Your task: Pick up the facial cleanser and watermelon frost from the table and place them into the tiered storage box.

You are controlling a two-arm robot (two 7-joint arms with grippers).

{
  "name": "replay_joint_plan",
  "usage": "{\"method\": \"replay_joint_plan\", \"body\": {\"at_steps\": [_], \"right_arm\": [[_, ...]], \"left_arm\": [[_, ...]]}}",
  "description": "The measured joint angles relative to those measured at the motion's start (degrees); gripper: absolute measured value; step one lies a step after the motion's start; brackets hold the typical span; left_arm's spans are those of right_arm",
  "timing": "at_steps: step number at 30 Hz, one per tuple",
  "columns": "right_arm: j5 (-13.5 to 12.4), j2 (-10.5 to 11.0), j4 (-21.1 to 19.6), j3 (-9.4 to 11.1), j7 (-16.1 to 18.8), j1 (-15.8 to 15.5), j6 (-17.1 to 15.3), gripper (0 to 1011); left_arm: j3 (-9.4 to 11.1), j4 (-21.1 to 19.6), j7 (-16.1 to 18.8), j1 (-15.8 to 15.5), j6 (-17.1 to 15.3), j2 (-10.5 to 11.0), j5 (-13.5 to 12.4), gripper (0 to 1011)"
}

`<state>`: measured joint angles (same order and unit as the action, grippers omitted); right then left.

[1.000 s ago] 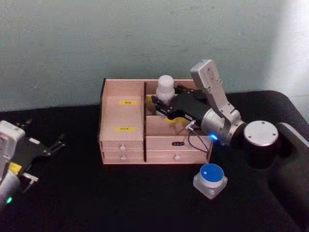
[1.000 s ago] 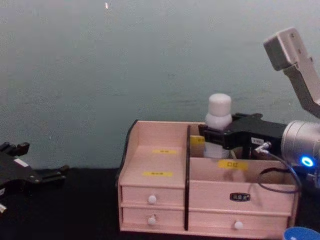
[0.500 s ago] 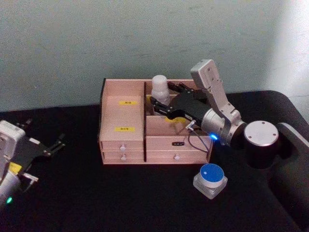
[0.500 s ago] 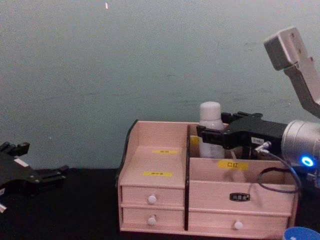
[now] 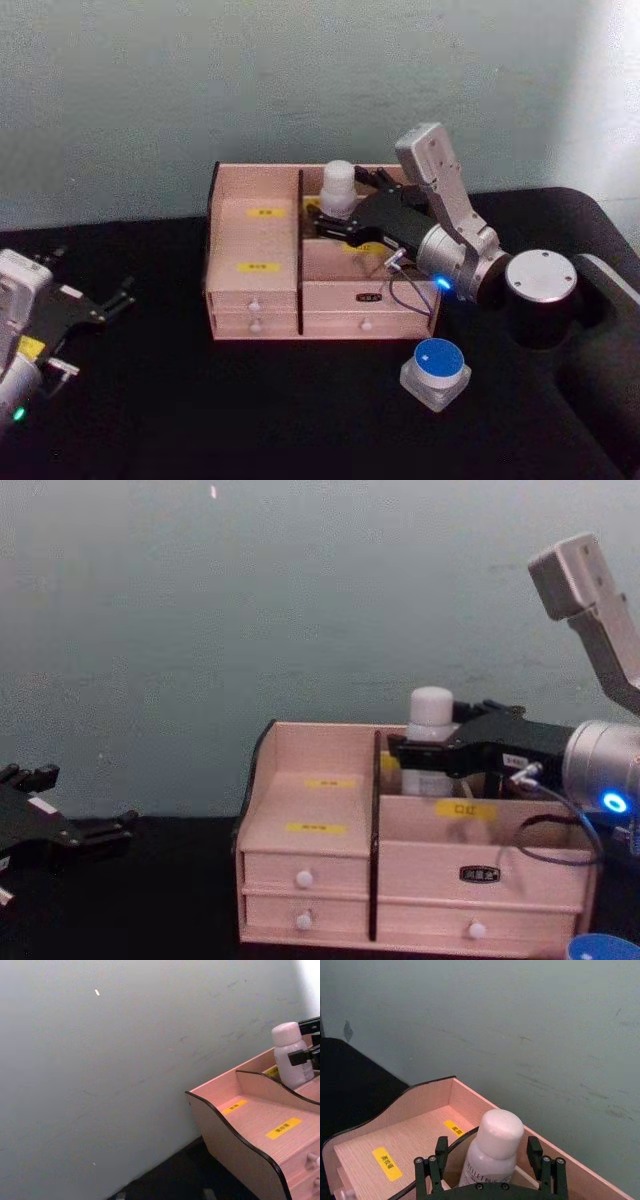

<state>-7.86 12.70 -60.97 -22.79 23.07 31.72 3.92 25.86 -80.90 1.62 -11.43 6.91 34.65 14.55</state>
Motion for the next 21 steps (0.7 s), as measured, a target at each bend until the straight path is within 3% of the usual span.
{"method": "replay_joint_plan", "body": {"at_steps": [4, 12, 21], "right_arm": [[0.00, 0.23, -0.95, 0.24, -0.16, -0.50, 0.12, 1003], [-0.95, 2.58, -8.01, 1.80, 0.15, -4.14, 0.68, 1003], [-6.53, 8.88, -20.83, 5.26, 4.06, -12.17, -0.17, 1002]], "left_arm": [[0.00, 0.00, 0.00, 0.00, 0.00, 0.00, 0.00, 1001], [0.00, 0.00, 0.00, 0.00, 0.00, 0.00, 0.00, 1001], [0.00, 0.00, 0.00, 0.00, 0.00, 0.00, 0.00, 1001]]}}
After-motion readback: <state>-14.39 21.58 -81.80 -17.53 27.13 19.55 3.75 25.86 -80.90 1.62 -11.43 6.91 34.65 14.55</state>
